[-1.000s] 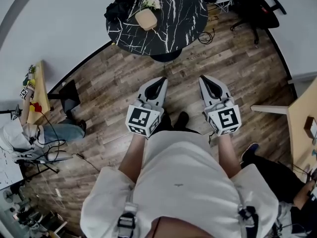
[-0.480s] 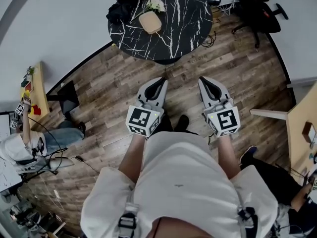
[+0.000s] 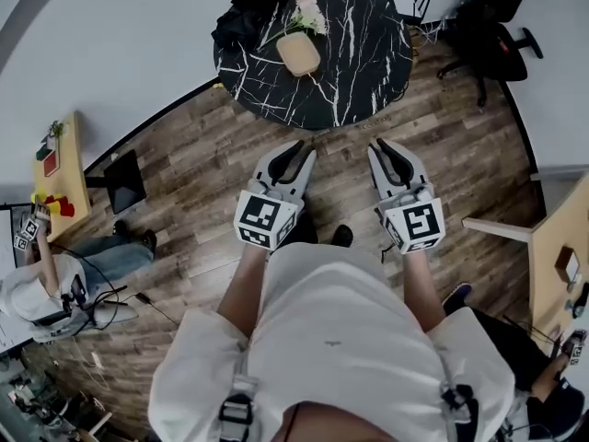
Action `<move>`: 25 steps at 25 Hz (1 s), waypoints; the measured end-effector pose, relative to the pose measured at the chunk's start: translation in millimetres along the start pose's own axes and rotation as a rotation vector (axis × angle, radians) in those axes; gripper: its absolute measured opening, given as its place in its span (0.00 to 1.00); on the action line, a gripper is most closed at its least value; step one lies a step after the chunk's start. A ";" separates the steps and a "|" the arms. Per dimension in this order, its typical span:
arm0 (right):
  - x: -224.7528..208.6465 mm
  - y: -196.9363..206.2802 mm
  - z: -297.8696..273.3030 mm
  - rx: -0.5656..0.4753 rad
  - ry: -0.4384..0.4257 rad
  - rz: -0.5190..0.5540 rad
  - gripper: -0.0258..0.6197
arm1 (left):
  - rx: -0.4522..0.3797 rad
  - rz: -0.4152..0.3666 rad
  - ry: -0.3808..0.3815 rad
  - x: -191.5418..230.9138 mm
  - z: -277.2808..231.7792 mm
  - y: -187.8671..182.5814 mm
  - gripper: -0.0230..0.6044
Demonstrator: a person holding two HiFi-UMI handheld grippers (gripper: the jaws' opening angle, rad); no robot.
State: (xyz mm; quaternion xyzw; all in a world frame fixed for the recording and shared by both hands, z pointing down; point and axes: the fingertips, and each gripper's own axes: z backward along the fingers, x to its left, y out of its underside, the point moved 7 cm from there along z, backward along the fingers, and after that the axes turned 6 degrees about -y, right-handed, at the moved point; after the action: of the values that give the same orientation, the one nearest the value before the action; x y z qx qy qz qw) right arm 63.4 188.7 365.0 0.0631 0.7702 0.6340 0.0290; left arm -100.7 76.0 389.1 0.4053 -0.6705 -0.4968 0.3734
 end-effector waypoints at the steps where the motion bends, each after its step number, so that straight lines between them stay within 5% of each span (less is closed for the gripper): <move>1: 0.6 -1.6 -7.8 0.001 0.001 0.003 0.16 | 0.001 0.002 -0.002 7.8 -1.4 0.2 0.16; 11: 2.5 -20.9 -81.5 -0.004 0.033 0.029 0.27 | -0.001 -0.020 0.028 78.7 -20.9 -8.7 0.21; 25: 20.7 -9.9 -143.9 0.031 0.032 -0.020 0.28 | 0.023 -0.041 0.069 132.3 -30.1 -3.0 0.22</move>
State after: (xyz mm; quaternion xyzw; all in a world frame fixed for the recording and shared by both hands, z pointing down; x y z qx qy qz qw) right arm 24.4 49.6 384.0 0.0460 0.7810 0.6224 0.0220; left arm -125.0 -56.5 406.1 0.4403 -0.6544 -0.4823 0.3813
